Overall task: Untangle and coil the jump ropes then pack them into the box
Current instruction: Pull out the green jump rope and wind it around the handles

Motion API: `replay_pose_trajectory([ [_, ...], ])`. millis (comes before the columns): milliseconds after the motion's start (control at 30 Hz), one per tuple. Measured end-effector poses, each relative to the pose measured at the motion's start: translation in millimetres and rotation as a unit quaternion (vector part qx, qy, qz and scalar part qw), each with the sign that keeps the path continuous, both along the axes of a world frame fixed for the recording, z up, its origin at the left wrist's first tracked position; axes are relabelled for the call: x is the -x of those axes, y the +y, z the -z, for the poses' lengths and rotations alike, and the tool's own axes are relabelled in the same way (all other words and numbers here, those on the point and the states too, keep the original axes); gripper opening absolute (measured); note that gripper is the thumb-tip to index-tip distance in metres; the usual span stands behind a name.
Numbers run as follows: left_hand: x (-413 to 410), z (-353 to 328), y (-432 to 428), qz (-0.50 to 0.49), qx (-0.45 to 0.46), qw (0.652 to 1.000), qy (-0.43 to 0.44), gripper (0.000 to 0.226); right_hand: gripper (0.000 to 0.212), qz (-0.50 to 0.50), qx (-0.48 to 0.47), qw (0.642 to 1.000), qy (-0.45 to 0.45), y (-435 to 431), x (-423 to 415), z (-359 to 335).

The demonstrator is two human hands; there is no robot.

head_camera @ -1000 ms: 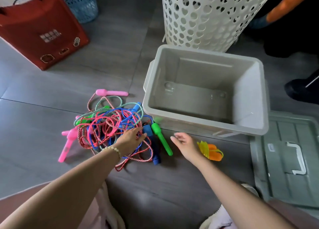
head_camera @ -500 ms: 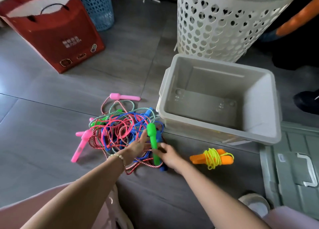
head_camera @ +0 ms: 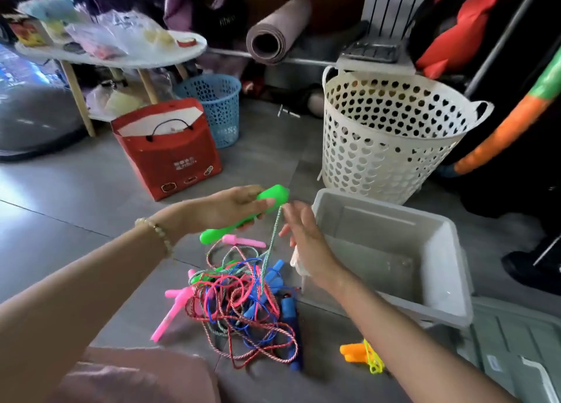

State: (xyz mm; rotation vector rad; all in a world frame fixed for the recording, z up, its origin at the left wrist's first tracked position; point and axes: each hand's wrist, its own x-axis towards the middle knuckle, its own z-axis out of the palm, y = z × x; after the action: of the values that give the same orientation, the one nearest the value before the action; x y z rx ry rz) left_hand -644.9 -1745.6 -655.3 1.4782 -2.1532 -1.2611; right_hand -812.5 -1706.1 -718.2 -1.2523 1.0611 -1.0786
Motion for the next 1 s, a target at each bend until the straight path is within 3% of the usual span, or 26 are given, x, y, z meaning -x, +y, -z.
replay_pose_trajectory([
  [100, 4, -50, 2, -0.007, 0.070, 0.996, 0.048, 0.025, 0.012, -0.024, 0.029, 0.999, -0.031, -9, 3, -40],
  [167, 9, -72, -5, -0.074, 0.075, 0.976, 0.193, 0.025, 0.023, -0.064, 0.025, 0.998, 0.002, -12, 11, -56],
  [233, 14, -90, -21, -0.145, 0.027, 0.917, 0.372, 0.028, 0.028, -0.105, 0.017, 0.989, 0.101, -9, 27, -64],
  [300, 20, -96, -32, -0.220, -0.024, 0.855, 0.470, 0.030, 0.029, -0.151, 0.006, 0.970, 0.189, -2, 47, -64],
  [333, 26, -93, -32, -0.255, -0.028, 0.854, 0.453, 0.030, 0.031, -0.153, -0.007, 0.968, 0.197, 2, 57, -67],
  [367, 33, -86, -27, -0.270, -0.013, 0.879, 0.393, 0.030, 0.031, -0.135, -0.019, 0.973, 0.185, 6, 66, -73],
  [433, 51, -64, -5, -0.222, -0.007, 0.941, 0.255, 0.029, 0.031, -0.059, -0.010, 0.991, 0.121, 10, 80, -94],
  [467, 62, -53, 9, -0.170, -0.029, 0.959, 0.225, 0.026, 0.030, -0.020, 0.006, 0.996, 0.081, 10, 85, -108],
  [567, 90, -31, 39, -0.032, -0.104, 0.959, 0.262, 0.016, 0.028, 0.063, 0.056, 0.996, -0.028, 4, 93, -139],
  [633, 100, -31, 43, -0.015, -0.034, 0.965, 0.258, 0.016, 0.029, 0.098, 0.076, 0.990, -0.067, 0, 95, -150],
  [700, 105, -39, 39, -0.059, 0.015, 0.953, 0.296, 0.026, 0.027, 0.115, 0.075, 0.986, -0.096, -2, 98, -150],
  [767, 105, -52, 36, -0.113, -0.018, 0.911, 0.397, 0.029, 0.031, 0.103, 0.062, 0.990, -0.069, 2, 96, -141],
  [867, 105, -74, 32, -0.126, -0.059, 0.852, 0.504, 0.026, 0.042, -0.019, 0.018, 1.000, 0.003, 8, 80, -117],
  [1000, 96, -87, 20, -0.159, -0.067, 0.822, 0.543, 0.020, 0.028, -0.168, -0.015, 0.983, 0.070, 23, 55, -98],
])
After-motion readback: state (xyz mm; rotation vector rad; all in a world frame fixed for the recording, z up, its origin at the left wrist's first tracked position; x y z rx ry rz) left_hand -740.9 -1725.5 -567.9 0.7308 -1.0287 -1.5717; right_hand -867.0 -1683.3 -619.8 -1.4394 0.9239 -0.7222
